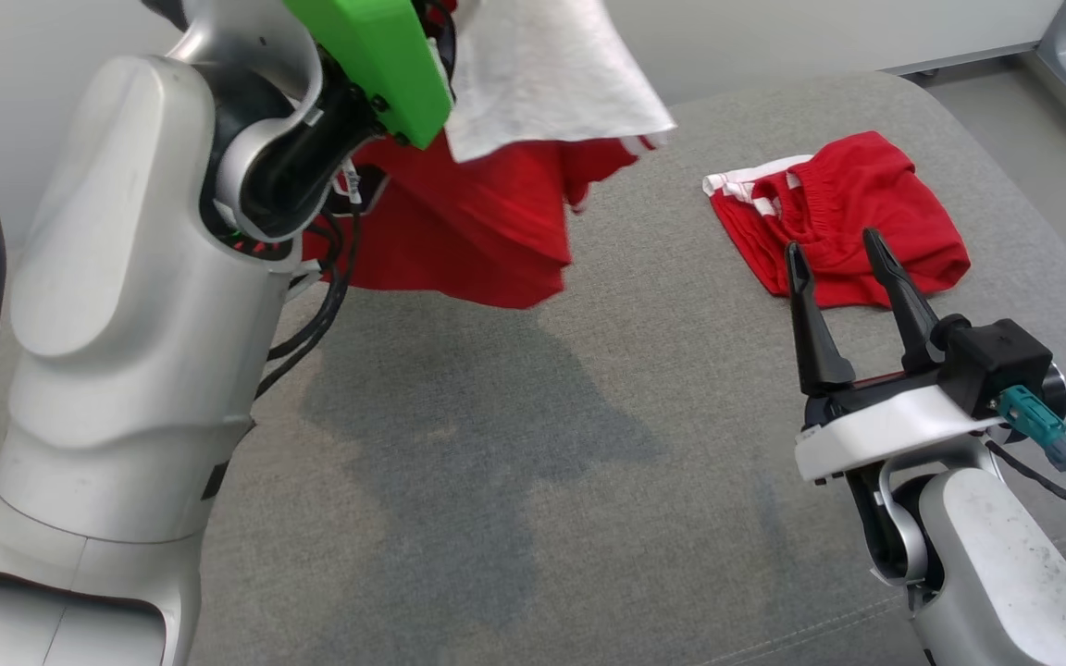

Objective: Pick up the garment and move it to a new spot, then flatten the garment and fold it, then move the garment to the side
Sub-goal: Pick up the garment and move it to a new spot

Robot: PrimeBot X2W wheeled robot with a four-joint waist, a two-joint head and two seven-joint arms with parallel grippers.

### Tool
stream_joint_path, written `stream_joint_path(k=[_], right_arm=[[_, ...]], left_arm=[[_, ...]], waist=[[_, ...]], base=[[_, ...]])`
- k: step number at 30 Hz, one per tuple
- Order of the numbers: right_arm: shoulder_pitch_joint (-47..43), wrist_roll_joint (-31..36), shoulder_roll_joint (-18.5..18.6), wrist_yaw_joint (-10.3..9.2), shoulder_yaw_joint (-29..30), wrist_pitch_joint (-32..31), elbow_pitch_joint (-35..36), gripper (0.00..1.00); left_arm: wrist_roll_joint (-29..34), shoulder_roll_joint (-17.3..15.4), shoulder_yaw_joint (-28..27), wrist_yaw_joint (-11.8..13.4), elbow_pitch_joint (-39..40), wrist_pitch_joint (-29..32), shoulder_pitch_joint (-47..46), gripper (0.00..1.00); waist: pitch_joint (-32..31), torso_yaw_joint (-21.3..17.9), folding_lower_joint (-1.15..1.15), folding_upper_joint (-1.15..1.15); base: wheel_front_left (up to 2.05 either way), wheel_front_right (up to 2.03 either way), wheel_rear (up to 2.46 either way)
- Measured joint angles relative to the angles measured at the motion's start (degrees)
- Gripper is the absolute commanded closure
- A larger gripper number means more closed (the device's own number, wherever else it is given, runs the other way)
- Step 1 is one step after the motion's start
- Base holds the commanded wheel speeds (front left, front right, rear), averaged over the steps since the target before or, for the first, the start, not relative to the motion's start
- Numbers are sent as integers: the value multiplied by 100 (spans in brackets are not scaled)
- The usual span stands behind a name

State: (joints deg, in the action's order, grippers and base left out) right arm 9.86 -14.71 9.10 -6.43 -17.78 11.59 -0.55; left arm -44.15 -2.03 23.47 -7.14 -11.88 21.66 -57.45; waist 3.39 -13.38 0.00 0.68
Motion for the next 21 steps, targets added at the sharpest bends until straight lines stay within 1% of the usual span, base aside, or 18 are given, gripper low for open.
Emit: stream_joint_path(k=[3,8,10,13,17,19,21], right_arm=[[0,-1,-3,0,-5,8,0,0],[-20,-26,-14,0,-8,33,-2,0],[-65,-57,-15,0,-13,33,-9,0],[-122,-58,-19,7,-87,33,-35,0],[-116,-58,-37,88,-193,31,-26,0],[-109,-58,-59,119,-258,30,-25,0],[-93,-58,-86,143,-303,29,-25,0]], left_arm=[[-137,16,176,0,185,24,-1,100],[-110,-34,122,-1,71,133,55,100],[8,-266,100,-24,-115,157,265,100],[325,-869,211,-24,-459,209,734,100],[827,-1607,627,-24,-746,240,1174,100],[1013,-1807,869,-24,-806,188,1298,100],[1117,-1902,1061,-25,-838,76,1399,100]], waist=[[-3,-109,0,0],[15,-176,0,0],[31,-180,0,0],[62,-181,0,0],[151,-196,0,0],[210,-209,0,0],[273,-227,0,0]], base=[[0,0,0],[0,0,0],[0,0,0],[0,0,0],[0,0,0],[0,0,0],[0,0,0]])
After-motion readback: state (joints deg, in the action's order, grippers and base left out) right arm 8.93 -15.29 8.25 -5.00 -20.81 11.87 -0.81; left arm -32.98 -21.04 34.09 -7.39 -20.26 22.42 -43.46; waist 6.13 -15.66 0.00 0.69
